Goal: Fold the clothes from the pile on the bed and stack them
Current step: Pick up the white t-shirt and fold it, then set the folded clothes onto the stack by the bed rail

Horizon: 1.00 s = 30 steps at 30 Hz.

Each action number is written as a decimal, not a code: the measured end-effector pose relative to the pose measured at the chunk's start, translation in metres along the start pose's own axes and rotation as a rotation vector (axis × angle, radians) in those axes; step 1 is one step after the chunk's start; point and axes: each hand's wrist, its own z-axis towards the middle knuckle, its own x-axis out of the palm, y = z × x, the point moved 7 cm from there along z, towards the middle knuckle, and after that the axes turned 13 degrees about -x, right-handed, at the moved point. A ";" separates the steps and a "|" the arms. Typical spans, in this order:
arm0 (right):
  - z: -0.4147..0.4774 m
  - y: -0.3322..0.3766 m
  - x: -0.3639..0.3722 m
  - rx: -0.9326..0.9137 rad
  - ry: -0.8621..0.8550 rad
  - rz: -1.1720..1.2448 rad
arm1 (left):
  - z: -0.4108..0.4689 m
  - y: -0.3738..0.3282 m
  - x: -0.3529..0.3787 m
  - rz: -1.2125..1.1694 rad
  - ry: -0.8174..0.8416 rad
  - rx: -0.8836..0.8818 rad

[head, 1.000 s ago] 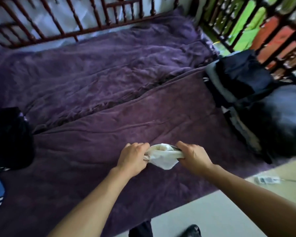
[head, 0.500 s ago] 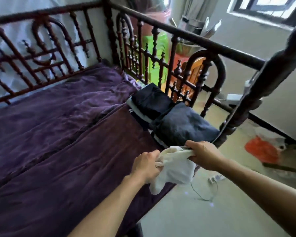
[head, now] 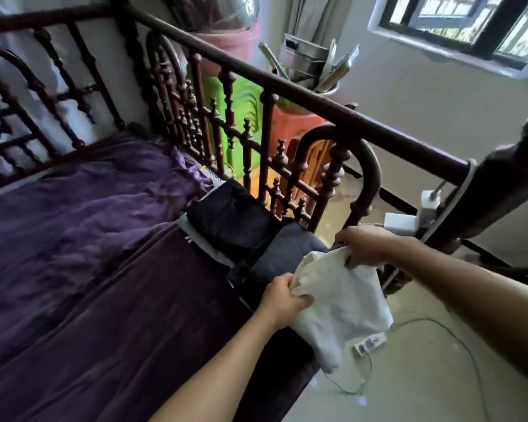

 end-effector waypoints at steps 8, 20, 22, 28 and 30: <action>0.102 -0.029 0.036 0.089 -0.327 0.228 | 0.090 0.034 -0.035 0.006 -0.289 -0.230; 0.142 0.016 0.151 -0.239 -0.218 0.127 | 0.113 0.064 -0.006 0.749 -0.410 -0.111; 0.151 0.015 0.158 -0.272 -0.187 0.134 | 0.117 0.074 -0.006 0.711 -0.357 -0.210; 0.157 0.020 0.131 -0.303 -0.179 -0.037 | 0.088 0.074 -0.016 0.569 -0.443 -0.347; 0.155 0.031 0.113 -0.323 -0.202 -0.098 | 0.057 0.084 -0.023 0.554 -0.473 -0.406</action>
